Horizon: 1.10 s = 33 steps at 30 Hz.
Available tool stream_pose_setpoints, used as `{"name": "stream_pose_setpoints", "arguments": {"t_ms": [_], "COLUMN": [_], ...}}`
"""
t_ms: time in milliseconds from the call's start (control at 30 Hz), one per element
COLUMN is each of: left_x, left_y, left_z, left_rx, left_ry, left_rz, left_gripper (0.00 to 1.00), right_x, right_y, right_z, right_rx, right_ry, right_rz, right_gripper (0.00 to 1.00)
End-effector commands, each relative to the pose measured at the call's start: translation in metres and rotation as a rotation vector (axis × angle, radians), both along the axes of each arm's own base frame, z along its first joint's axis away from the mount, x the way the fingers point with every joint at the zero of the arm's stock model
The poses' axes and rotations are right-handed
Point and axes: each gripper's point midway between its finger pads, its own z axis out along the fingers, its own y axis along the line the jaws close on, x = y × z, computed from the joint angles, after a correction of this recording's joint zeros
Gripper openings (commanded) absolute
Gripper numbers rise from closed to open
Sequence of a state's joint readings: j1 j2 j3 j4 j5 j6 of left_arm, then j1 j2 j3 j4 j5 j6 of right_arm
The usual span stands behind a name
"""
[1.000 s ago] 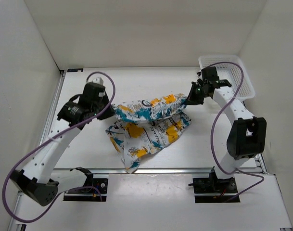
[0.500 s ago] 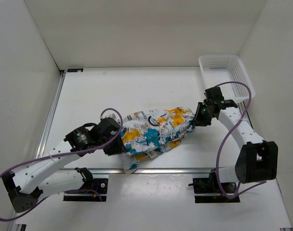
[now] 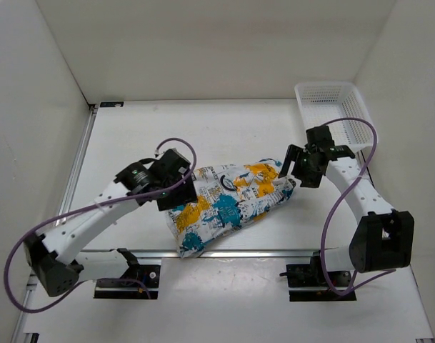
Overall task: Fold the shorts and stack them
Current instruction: Fold the shorts
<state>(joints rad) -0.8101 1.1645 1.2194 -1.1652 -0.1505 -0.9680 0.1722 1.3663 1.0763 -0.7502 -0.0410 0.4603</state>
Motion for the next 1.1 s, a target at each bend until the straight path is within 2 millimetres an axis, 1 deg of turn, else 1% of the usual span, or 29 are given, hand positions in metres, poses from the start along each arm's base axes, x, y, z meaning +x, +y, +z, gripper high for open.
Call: {"name": "stream_pose_setpoints", "arguments": {"t_ms": [0,33,67,100,133,167,200,233,267,300,333,400,433,467,500,533,567,633,667,733,767,833,867,900,933,967,1000,1033,1067], "left_x": [0.014,0.018,0.016,0.018,0.02,0.022,0.023,0.019,0.02,0.02,0.018,0.02,0.024,0.026,0.029,0.038,0.043,0.064,0.086,0.108,0.133,0.151,0.175,0.184,0.187,0.195,0.213,0.217,0.219], "left_y": [-0.013,-0.018,-0.022,-0.024,-0.026,-0.027,-0.028,-0.027,-0.027,-0.03,-0.025,-0.02,-0.013,-0.008,-0.003,0.009,0.018,0.03,0.041,0.052,0.057,0.064,0.063,0.067,0.071,0.077,0.081,0.082,0.091], "left_z": [-0.043,-0.068,-0.079,-0.087,-0.101,-0.106,-0.111,-0.124,-0.133,-0.141,-0.159,-0.175,-0.188,-0.193,-0.196,-0.197,-0.2,-0.194,-0.188,-0.184,-0.176,-0.167,-0.151,-0.149,-0.143,-0.135,-0.117,-0.108,-0.101], "left_rx": [0.026,0.022,0.022,0.021,0.046,0.053,0.061,0.083,0.094,0.092,0.124,0.156,0.18,0.189,0.197,0.204,0.22,0.218,0.213,0.217,0.209,0.234,0.227,0.264,0.296,0.312,0.321,0.332,0.34], "left_ry": [0.053,0.11,0.138,0.161,0.193,0.201,0.209,0.252,0.263,0.278,0.328,0.363,0.392,0.409,0.418,0.411,0.413,0.378,0.348,0.327,0.288,0.274,0.22,0.208,0.212,0.196,0.146,0.131,0.133], "left_rz": [-0.026,-0.013,-0.021,-0.009,0.002,0.002,0.003,0.011,0.012,0.008,0.024,0.034,0.05,0.067,0.071,0.093,0.107,0.131,0.153,0.177,0.19,0.202,0.207,0.222,0.22,0.239,0.258,0.253,0.272], "left_gripper": [0.81,0.85,0.89,0.9,0.9,0.91,0.91,0.91,0.89,0.88,0.86,0.83,0.82,0.81,0.81,0.8,0.8,0.8,0.8,0.8,0.8,0.8,0.8,0.8,0.81,0.82,0.82,0.85,0.86], "right_x": [-0.007,-0.009,-0.007,-0.012,-0.014,-0.014,-0.015,-0.013,-0.016,-0.013,-0.016,-0.014,-0.014,-0.017,-0.015,-0.017,-0.017,-0.022,-0.021,-0.028,-0.031,-0.038,-0.043,-0.047,-0.046,-0.056,-0.062,-0.061,-0.069], "right_y": [0.013,0.018,0.019,0.021,0.024,0.024,0.027,0.027,0.027,0.029,0.03,0.032,0.034,0.035,0.036,0.035,0.036,0.037,0.042,0.049,0.055,0.069,0.08,0.086,0.092,0.092,0.093,0.089,0.072], "right_z": [-0.011,-0.015,-0.021,-0.034,-0.039,-0.044,-0.054,-0.057,-0.068,-0.073,-0.081,-0.098,-0.101,-0.11,-0.111,-0.114,-0.114,-0.117,-0.116,-0.118,-0.117,-0.114,-0.11,-0.11,-0.1,-0.098,-0.094,-0.081,-0.078], "right_rx": [0.074,0.098,0.121,0.137,0.153,0.153,0.167,0.167,0.163,0.173,0.18,0.189,0.199,0.205,0.21,0.209,0.213,0.223,0.237,0.236,0.246,0.247,0.247,0.249,0.252,0.231,0.207,0.187,0.109], "right_ry": [0.024,0.03,0.036,0.073,0.084,0.088,0.102,0.104,0.135,0.126,0.143,0.173,0.182,0.206,0.207,0.209,0.212,0.223,0.218,0.233,0.241,0.242,0.239,0.245,0.226,0.249,0.252,0.215,0.22], "right_rz": [0.04,0.052,0.04,0.036,0.044,0.044,0.041,0.041,0.038,0.042,0.045,0.037,0.032,0.033,0.021,0.02,0.011,0.014,0.021,0.039,0.045,0.087,0.123,0.132,0.155,0.176,0.206,0.215,0.218], "right_gripper": [0.9,0.96,0.97,0.97,0.97,0.97,0.97,0.97,0.97,0.96,0.91,0.85,0.75,0.67,0.6,0.49,0.44,0.39,0.39,0.39,0.39,0.43,0.55,0.63,0.75,0.86,0.96,0.99,0.99]}}
